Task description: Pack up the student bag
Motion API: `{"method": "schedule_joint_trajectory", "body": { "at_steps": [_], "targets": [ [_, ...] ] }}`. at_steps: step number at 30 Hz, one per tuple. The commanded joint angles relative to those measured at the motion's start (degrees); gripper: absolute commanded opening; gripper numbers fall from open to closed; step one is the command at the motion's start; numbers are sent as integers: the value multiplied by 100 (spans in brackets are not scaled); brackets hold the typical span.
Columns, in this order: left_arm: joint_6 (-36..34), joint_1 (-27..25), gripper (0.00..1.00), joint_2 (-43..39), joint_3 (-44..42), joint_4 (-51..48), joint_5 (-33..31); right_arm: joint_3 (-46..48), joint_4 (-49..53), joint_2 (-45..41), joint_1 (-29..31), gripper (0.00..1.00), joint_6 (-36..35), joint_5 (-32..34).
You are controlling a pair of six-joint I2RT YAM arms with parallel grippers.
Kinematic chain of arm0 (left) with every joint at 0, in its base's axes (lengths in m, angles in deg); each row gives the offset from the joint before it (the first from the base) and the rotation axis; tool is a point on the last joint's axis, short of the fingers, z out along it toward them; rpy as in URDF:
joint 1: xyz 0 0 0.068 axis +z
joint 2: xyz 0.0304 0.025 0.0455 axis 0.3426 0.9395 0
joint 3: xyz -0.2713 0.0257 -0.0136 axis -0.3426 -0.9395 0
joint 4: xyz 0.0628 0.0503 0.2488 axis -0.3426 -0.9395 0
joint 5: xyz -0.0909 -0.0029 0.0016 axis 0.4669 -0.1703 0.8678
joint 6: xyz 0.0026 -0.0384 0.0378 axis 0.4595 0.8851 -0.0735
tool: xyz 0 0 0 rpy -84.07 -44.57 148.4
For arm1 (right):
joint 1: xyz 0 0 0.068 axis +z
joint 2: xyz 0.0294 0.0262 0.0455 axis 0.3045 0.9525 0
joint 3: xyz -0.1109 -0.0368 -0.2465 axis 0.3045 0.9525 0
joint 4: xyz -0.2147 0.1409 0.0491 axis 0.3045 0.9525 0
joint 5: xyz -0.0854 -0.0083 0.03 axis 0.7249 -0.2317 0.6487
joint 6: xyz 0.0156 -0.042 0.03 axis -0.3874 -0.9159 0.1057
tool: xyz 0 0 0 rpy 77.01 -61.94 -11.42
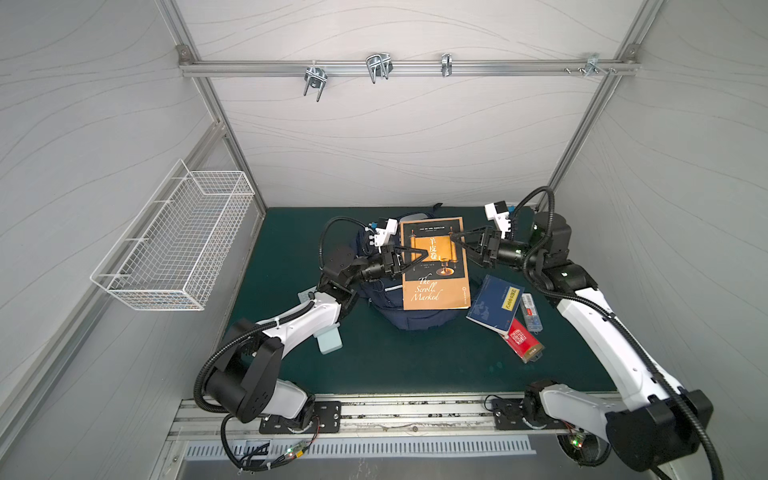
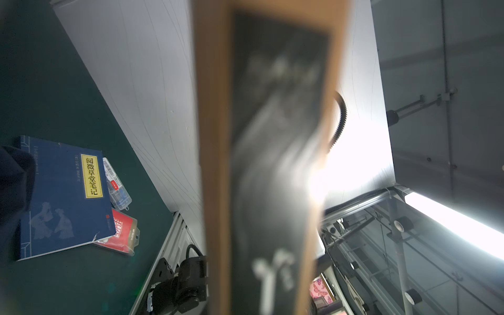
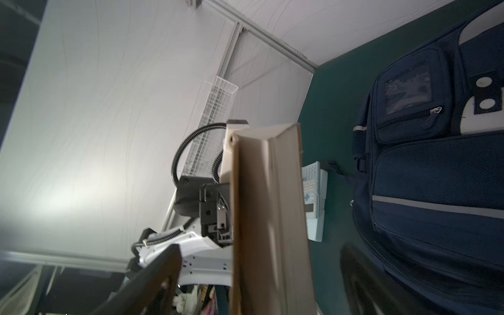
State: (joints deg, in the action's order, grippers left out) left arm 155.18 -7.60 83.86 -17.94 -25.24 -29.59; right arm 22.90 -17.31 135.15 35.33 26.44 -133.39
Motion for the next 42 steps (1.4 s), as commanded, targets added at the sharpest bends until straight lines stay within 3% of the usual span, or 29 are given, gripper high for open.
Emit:
{"method": "schedule_joint_trajectory", "body": {
  "at_steps": [1,7,11,17,25,31,33,34,35,37,39,42],
  "targets": [
    [319,166,0,-192,264,769,602,-197,575,116,79,99,-687,-855],
    [1505,215,0,220,507,2241,899,94,320,174,475,98,-771,-1121],
    [1560,215,0,268,603,2249,978,346,-504,225,743,93,-313,-1320],
    [1542,233,0,242,508,2253,1024,295,-576,224,832,44,-191,-1188],
    [1483,246,0,264,418,2249,994,181,-417,98,793,0,-238,-995],
    [1160,369,0,274,215,1937,837,274,-383,-78,466,0,-63,-870],
    [590,375,0,143,150,1150,805,325,-348,-170,332,0,0,-806],
    [149,379,8,10,122,540,744,330,-320,-190,264,0,20,-787],
    [-370,376,10,-167,118,-186,638,334,-276,-200,210,0,37,-800],
    [-1376,373,2,-570,113,-1483,302,313,-163,-186,178,0,33,-808],
    [-2248,378,0,-936,220,-2806,-80,318,-138,-178,175,18,70,-802],
    [-2207,373,0,-1098,153,-2767,-219,440,-541,-211,228,39,318,-859]
  ]
}}
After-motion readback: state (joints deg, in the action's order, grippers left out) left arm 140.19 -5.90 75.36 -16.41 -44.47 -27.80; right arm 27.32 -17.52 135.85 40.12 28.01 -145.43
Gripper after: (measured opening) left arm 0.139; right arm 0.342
